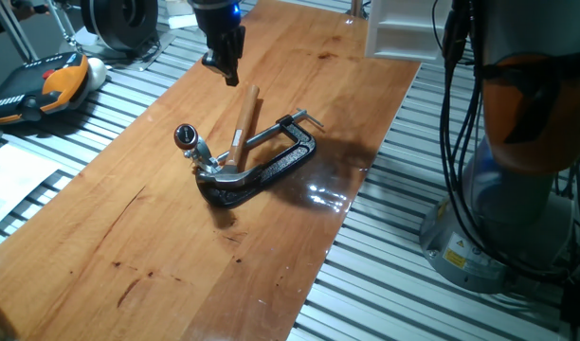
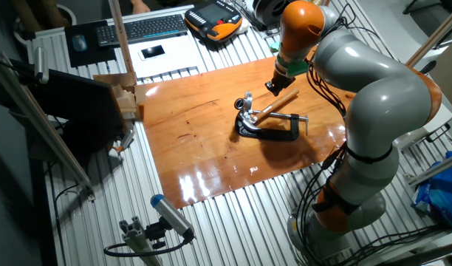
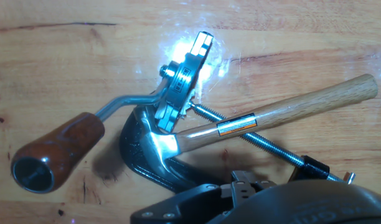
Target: Push down the lever
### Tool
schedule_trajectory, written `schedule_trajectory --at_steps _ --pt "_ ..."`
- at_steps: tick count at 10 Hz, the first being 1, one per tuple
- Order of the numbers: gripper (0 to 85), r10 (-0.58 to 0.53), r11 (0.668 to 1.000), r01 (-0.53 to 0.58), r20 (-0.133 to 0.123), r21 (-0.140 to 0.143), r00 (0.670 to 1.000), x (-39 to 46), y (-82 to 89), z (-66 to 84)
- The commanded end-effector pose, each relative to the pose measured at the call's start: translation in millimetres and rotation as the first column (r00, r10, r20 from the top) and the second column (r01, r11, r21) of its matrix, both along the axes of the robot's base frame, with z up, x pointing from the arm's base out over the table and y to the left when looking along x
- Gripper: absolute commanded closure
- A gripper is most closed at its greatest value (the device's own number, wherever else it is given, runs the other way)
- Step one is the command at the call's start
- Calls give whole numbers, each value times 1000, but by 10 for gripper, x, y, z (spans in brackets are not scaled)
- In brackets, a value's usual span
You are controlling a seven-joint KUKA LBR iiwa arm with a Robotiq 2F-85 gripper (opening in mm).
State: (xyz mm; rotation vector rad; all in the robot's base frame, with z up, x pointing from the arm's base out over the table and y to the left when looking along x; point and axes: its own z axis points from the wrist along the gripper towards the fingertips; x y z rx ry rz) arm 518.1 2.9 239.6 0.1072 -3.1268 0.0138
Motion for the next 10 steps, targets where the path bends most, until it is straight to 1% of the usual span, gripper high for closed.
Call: schedule_trajectory --at_steps 1,3,4,5,6,7,9,10 --pt "850 -8 1000 8 1 0 1000 -1 5 0" --pt "850 -30 1000 30 4 -8 1000 -5 44 -4" --pt "850 -39 999 39 5 -9 999 -5 84 1" --pt "850 -54 998 54 5 -19 999 -16 144 -3" --pt "850 -68 997 68 9 -20 998 -34 207 -19" --pt "850 -86 996 86 10 -6 996 -57 269 -37" --pt "850 -116 993 117 19 -15 993 -99 386 -55" --pt "850 -126 992 126 21 -14 992 -109 426 -60"
